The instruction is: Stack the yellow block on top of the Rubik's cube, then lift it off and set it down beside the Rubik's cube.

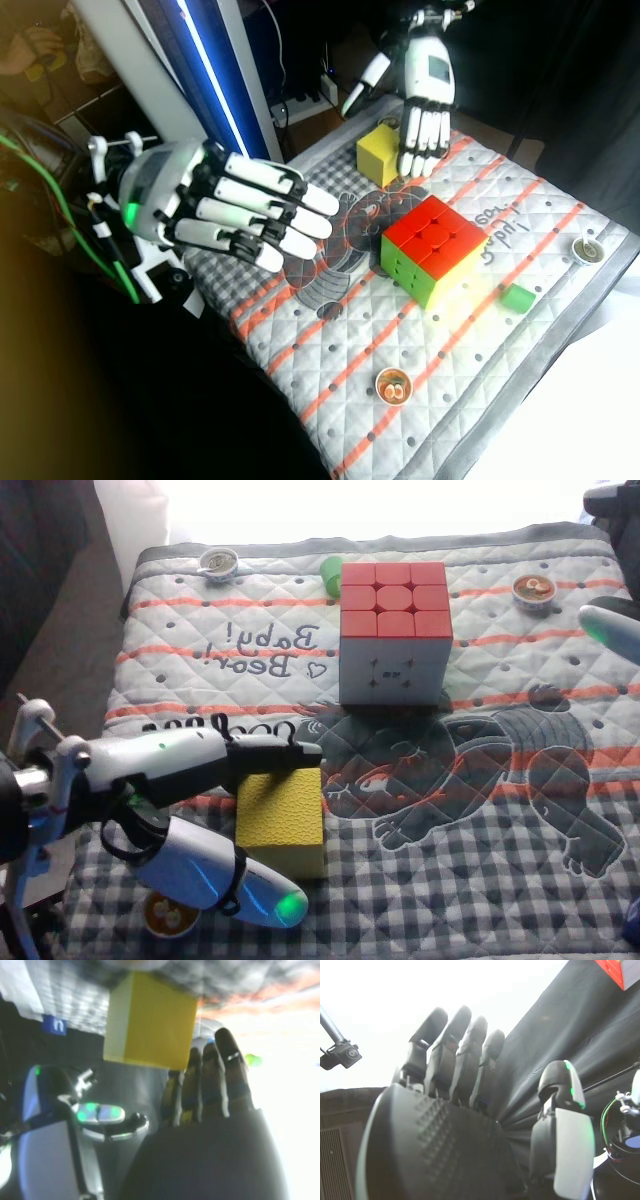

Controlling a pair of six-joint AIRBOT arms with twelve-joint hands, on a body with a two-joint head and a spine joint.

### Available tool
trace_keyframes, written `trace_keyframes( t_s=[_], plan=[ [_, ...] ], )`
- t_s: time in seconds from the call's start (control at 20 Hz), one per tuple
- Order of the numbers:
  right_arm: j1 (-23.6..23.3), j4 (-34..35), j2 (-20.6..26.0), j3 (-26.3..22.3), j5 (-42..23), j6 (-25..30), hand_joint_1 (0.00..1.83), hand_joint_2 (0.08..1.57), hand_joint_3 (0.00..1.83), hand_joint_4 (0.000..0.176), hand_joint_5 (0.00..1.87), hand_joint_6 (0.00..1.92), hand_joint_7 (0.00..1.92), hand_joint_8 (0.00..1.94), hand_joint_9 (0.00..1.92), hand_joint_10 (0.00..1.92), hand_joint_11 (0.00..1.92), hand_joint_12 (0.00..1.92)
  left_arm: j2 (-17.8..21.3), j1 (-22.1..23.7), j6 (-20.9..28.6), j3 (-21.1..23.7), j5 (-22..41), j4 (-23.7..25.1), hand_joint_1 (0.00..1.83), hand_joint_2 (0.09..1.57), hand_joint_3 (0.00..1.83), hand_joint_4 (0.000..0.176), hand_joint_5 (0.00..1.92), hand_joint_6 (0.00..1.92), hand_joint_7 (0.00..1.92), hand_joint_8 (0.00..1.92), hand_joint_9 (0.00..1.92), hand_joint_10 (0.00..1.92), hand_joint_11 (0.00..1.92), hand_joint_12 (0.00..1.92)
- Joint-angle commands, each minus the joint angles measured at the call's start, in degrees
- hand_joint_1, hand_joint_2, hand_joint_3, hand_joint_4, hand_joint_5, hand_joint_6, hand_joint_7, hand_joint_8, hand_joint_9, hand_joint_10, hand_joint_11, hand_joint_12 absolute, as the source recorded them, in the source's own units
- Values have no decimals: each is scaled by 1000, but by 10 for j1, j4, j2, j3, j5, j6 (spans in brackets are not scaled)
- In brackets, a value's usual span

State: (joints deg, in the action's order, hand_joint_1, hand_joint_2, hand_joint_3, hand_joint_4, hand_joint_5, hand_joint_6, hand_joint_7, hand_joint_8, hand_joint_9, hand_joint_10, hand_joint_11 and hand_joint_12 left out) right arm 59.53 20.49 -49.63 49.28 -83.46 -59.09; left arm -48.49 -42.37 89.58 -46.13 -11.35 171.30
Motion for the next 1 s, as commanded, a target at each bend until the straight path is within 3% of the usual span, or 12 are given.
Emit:
trace_keyframes(
  t_s=[0.0,0.05,0.15,0.2,0.25,0.3,0.35,0.5,0.6,0.75,0.8,0.95],
  plan=[
    [-8,-12,1,3,-70,3,789,1132,4,0,662,316,723,44,405,716,19,1633,-6,5,0,-2,-35,13,673,856,18,48,164,4,210,1,142,7,0,1095],
    [-8,-13,1,3,-71,4,824,1135,3,0,668,319,730,45,408,733,35,1638,-9,5,0,-5,-32,13,697,890,20,44,197,8,204,0,127,2,0,1072],
    [-8,-13,1,3,-72,5,877,1173,8,0,683,363,763,56,420,811,122,1620,-10,5,0,-8,-36,13,790,1099,30,0,523,46,308,12,204,24,0,1111],
    [-8,-13,1,3,-73,6,888,1180,7,0,685,380,768,57,416,823,106,1628,-12,5,0,-10,-38,13,843,1153,14,0,674,43,374,11,248,29,0,1161],
    [-8,-13,1,3,-74,6,885,1180,6,0,691,389,764,55,408,823,99,1626,-12,5,0,-12,-47,13,938,1237,0,30,726,1082,426,5,282,30,0,1185],
    [-8,-13,1,3,-74,6,910,1184,3,0,685,436,766,56,412,846,132,1625,-12,5,0,-14,-60,7,980,1270,0,0,703,1350,489,22,320,43,0,1209],
    [-8,-13,1,3,-74,6,905,1187,3,0,684,457,759,53,380,846,72,1664,-11,4,0,-14,-79,-3,981,1283,0,0,687,1429,522,30,333,46,0,1207],
    [-7,-12,1,3,-75,6,905,1182,0,0,694,469,727,34,331,785,28,1647,-1,-2,0,-6,-162,-35,1009,1261,0,0,724,1388,636,50,421,81,0,1357],
    [-6,-12,1,3,-75,6,912,1182,0,0,693,477,723,27,355,758,69,1642,18,-4,0,10,-229,-41,1009,1256,0,0,725,1383,674,56,461,105,0,1284],
    [-6,-11,1,4,-76,6,884,1171,0,0,684,363,705,9,367,665,58,1620,34,-3,0,25,-323,-45,1049,1245,4,0,735,1359,682,11,312,635,0,1534],
    [-5,-11,1,4,-76,6,884,1175,0,0,699,332,717,11,384,664,77,1608,36,1,0,27,-353,-44,1021,1245,2,0,740,1357,691,12,280,697,0,1488],
    [-4,-10,0,5,-76,6,904,1180,1,0,724,321,741,16,391,691,28,1639,31,30,0,15,-397,-40,1027,1222,2,0,783,1293,750,13,417,436,0,1398]
  ],
)
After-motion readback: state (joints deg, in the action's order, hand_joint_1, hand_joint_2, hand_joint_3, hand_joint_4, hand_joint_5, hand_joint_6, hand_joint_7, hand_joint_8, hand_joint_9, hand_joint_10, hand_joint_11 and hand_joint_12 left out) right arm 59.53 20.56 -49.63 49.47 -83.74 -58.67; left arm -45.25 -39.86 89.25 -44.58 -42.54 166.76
